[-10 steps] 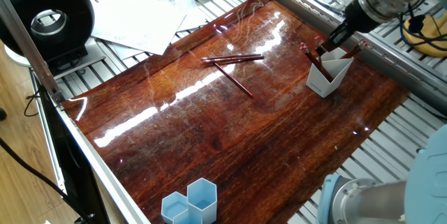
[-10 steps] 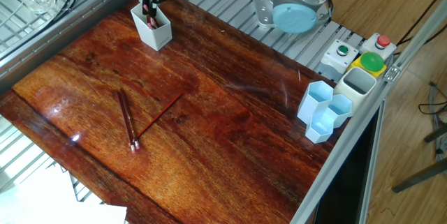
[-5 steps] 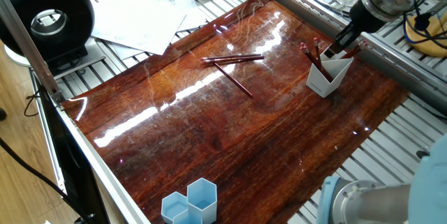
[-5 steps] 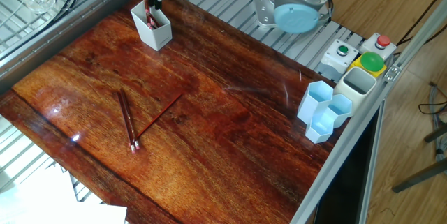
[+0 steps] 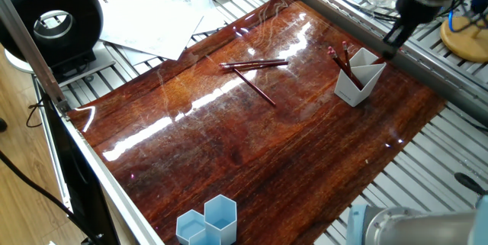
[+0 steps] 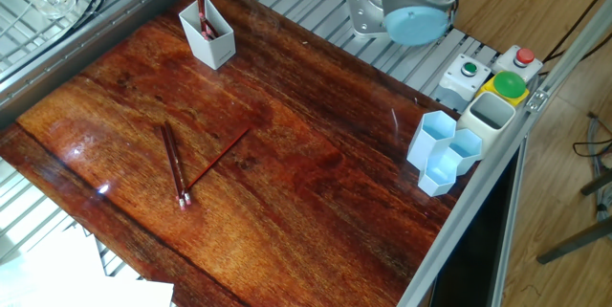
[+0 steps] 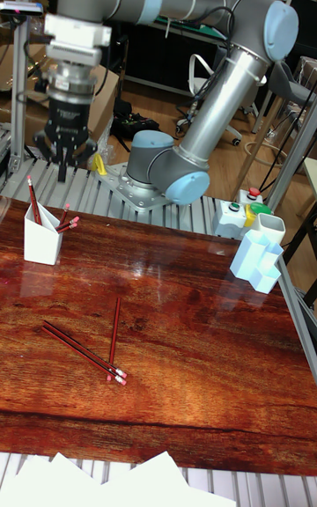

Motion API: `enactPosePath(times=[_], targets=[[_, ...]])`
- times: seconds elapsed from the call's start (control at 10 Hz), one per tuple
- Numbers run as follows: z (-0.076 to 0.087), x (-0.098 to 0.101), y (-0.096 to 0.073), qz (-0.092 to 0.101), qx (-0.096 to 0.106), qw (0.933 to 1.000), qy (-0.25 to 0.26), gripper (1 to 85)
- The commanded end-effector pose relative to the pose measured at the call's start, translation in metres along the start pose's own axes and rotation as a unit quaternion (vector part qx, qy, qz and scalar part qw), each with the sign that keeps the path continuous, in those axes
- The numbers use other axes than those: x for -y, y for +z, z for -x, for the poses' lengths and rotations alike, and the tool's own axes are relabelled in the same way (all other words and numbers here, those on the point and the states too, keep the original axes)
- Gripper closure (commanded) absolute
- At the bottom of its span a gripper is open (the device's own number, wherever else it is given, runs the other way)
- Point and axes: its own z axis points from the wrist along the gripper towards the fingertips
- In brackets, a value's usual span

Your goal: Put the pen into the pen holder

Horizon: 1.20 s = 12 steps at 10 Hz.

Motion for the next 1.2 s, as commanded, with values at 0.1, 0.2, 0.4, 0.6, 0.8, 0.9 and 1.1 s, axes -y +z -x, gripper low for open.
enactPosePath(times=[0.1,0.2,0.4,0.6,0.8,0.9,1.1], targets=[[-0.014,0.028,-0.015,-0.056,-0.063,0.9952,-0.050,84.7],[-0.020,0.031,-0.012,-0.054,-0.086,0.9911,-0.086,84.7],[-0.021,0.039,-0.012,-0.068,-0.091,0.9884,-0.101,84.7],[-0.018,0.037,-0.011,-0.062,-0.088,0.9845,-0.138,84.7],[-0.008,0.019,-0.008,-0.030,-0.064,0.9879,-0.138,84.7],[-0.004,0.017,-0.007,-0.027,-0.056,0.9891,-0.133,84.7],[-0.009,0.009,-0.007,-0.009,-0.063,0.9863,-0.152,84.7]])
